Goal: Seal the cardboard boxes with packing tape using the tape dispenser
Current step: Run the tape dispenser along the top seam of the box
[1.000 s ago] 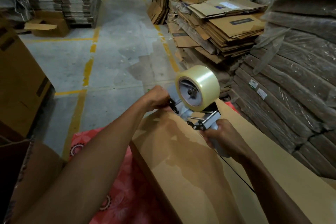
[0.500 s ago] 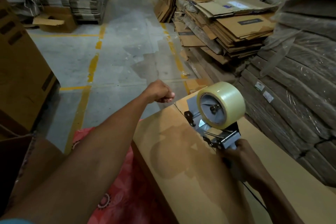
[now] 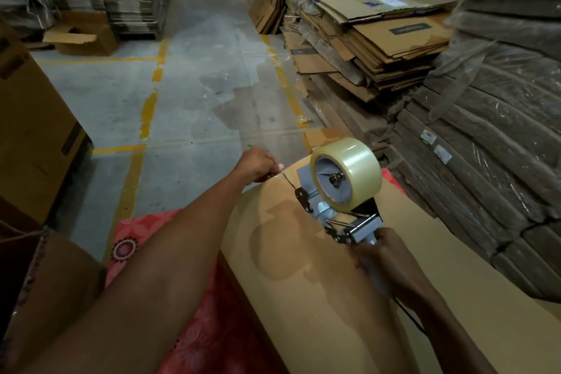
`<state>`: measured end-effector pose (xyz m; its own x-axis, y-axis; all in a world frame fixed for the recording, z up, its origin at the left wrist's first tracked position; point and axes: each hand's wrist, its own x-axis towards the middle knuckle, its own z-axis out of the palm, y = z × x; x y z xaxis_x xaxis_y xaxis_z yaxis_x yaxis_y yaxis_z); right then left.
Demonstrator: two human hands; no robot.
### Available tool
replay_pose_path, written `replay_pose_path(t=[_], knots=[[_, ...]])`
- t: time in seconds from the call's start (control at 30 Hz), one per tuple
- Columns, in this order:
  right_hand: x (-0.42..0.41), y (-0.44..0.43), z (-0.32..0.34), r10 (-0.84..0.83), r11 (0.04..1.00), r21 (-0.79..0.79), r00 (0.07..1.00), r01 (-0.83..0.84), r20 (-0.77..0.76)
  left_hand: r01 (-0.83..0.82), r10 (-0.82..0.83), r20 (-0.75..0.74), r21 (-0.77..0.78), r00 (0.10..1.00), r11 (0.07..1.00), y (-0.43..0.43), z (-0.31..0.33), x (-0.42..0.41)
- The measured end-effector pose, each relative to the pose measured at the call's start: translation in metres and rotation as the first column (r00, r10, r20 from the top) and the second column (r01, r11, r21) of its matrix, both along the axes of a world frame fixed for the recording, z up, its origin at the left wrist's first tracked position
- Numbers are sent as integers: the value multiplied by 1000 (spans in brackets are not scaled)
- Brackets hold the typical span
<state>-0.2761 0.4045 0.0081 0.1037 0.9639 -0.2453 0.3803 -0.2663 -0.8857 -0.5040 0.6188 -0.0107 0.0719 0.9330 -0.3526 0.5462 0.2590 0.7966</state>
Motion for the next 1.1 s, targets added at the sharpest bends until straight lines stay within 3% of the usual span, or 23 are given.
replay_pose_path(t=[0.1,0.17,0.27,0.33,0.43,0.5,0.63,0.83,1.1], knots=[[-2,1,-2,-20,999,-25,999,21,45,74,-79,-196,-31,977,997,-7,-7,1],[-4,1,-4,-25,999,-40,998,27,54,-7,11,-281,14,960,1000,-11,-11,1],[-3,4,-7,-20,998,-65,997,25,76,-67,172,-331,307,928,949,-27,-3,13],[-3,5,-6,-19,997,-69,996,25,90,62,110,-406,388,907,920,-43,0,26],[-8,6,-2,-22,997,-69,997,27,72,342,-106,-598,297,795,892,-59,-8,28],[-12,8,-1,-22,997,-79,997,27,72,420,-144,-678,262,721,869,-58,-14,21],[-25,22,-6,0,997,-75,993,9,114,383,-86,-683,296,725,875,-46,-12,15],[-54,65,-3,68,998,-21,986,-66,150,306,-56,-722,220,690,926,-9,-7,-14],[-39,48,7,59,995,-88,979,-42,195,365,-79,-795,185,601,912,-3,-7,-14]])
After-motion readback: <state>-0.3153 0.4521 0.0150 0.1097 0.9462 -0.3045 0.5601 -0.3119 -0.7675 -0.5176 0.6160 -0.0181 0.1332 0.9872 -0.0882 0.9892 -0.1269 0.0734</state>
